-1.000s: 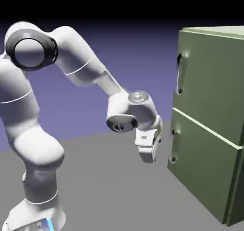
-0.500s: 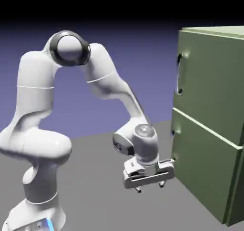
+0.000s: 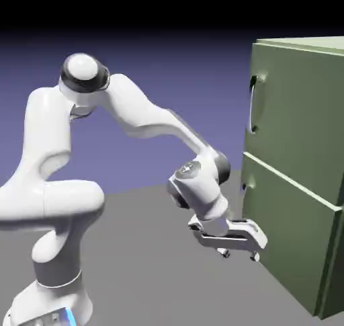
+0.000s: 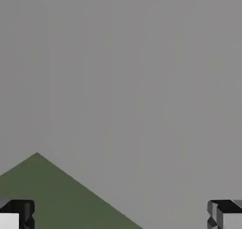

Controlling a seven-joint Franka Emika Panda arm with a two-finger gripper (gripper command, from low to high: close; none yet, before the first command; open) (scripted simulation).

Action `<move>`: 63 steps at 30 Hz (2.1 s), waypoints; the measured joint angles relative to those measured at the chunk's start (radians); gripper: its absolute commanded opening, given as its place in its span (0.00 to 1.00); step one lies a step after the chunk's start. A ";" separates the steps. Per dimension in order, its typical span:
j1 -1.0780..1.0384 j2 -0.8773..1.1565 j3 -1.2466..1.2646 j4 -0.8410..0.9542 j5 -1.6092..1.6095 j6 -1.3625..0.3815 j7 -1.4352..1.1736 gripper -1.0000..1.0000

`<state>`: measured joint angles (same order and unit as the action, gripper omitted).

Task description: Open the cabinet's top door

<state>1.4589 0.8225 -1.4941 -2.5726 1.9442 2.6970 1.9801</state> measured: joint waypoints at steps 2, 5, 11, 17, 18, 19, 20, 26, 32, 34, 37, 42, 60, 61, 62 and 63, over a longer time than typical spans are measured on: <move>0.065 0.062 -0.067 0.011 0.087 -0.015 0.055 0.50; 0.162 0.156 -0.167 0.027 0.217 -0.038 0.139 0.50; 0.356 0.343 -0.368 0.058 0.478 -0.084 0.305 0.50; 0.489 0.470 -0.504 0.080 0.656 -0.115 0.418 0.50; 0.451 0.463 -0.487 0.114 0.667 -0.118 0.418 0.50; 0.416 0.456 -0.471 0.144 0.676 -0.120 0.417 0.50; 0.381 0.449 -0.455 0.175 0.685 -0.123 0.416 0.50; 0.379 0.436 -0.472 0.148 0.679 -0.205 0.393 0.00; 0.505 0.426 -0.623 -0.057 0.599 -0.463 0.333 0.00; 0.532 0.423 -0.680 -0.114 0.557 -0.550 0.315 0.00; 0.556 0.416 -0.768 -0.186 0.483 -0.681 0.291 0.00; 0.550 0.389 -0.919 -0.266 0.336 -0.898 0.245 0.00; 0.294 -0.087 -1.333 -0.121 -0.363 -1.594 -0.078 0.00; 0.285 -0.123 -1.342 -0.096 -0.398 -1.618 -0.097 0.00; 0.276 -0.160 -1.351 -0.071 -0.432 -1.640 -0.116 0.00; 0.269 -0.196 -1.359 -0.045 -0.466 -1.661 -0.133 0.00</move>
<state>1.7277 0.6267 -2.8531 -2.6171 1.4784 1.0360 1.8469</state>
